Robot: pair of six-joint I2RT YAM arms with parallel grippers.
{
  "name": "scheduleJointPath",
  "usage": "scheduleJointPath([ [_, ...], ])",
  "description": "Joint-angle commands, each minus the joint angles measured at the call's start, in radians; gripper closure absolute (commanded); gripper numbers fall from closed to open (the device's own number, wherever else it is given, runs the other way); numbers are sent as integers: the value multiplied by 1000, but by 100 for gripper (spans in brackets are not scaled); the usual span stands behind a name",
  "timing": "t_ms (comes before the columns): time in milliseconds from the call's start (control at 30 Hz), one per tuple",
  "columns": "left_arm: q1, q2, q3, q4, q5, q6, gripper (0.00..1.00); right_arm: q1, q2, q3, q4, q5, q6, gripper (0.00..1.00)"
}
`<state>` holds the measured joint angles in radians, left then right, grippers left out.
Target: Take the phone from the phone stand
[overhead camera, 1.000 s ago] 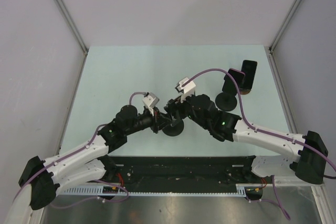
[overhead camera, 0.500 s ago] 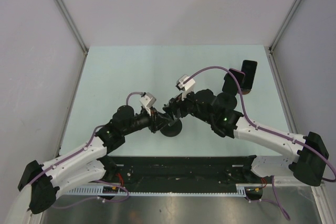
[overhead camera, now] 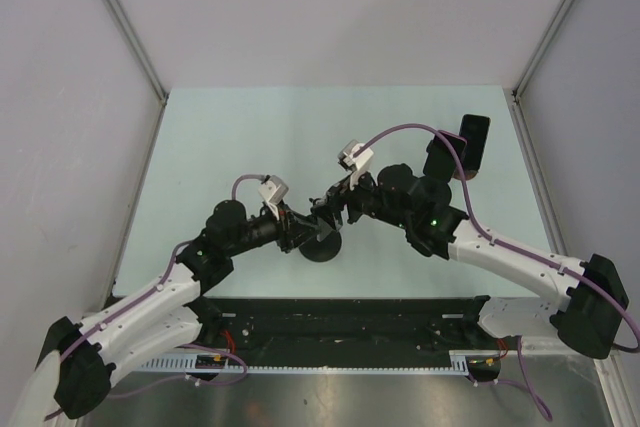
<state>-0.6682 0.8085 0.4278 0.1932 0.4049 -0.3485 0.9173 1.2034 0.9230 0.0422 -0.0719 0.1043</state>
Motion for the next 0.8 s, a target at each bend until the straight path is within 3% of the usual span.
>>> scheduleJointPath([
  [0, 32, -19, -3, 0, 26, -47, 100, -43, -61, -1, 28, -57, -55, 100],
  [67, 33, -2, 6, 0, 34, -44, 99, -44, -53, -1, 47, -110, -38, 100],
  [200, 33, 14, 22, 0, 49, -37, 83, -37, -35, -1, 87, -178, -12, 100],
  [233, 33, 15, 23, 0, 49, -37, 70, -26, -31, -1, 100, -184, -12, 100],
  [300, 33, 8, 31, 0, 46, -37, 55, -17, -21, -1, 113, -186, -12, 100],
  [500, 33, -41, 40, -8, 35, -44, 19, 5, -19, 8, 127, -192, -9, 100],
  [600, 33, -71, 40, -28, 23, -38, 10, 14, -19, 20, 125, -197, -9, 100],
  [767, 35, -109, 58, -77, 11, -9, 4, 26, -30, 63, 108, -180, -2, 100],
])
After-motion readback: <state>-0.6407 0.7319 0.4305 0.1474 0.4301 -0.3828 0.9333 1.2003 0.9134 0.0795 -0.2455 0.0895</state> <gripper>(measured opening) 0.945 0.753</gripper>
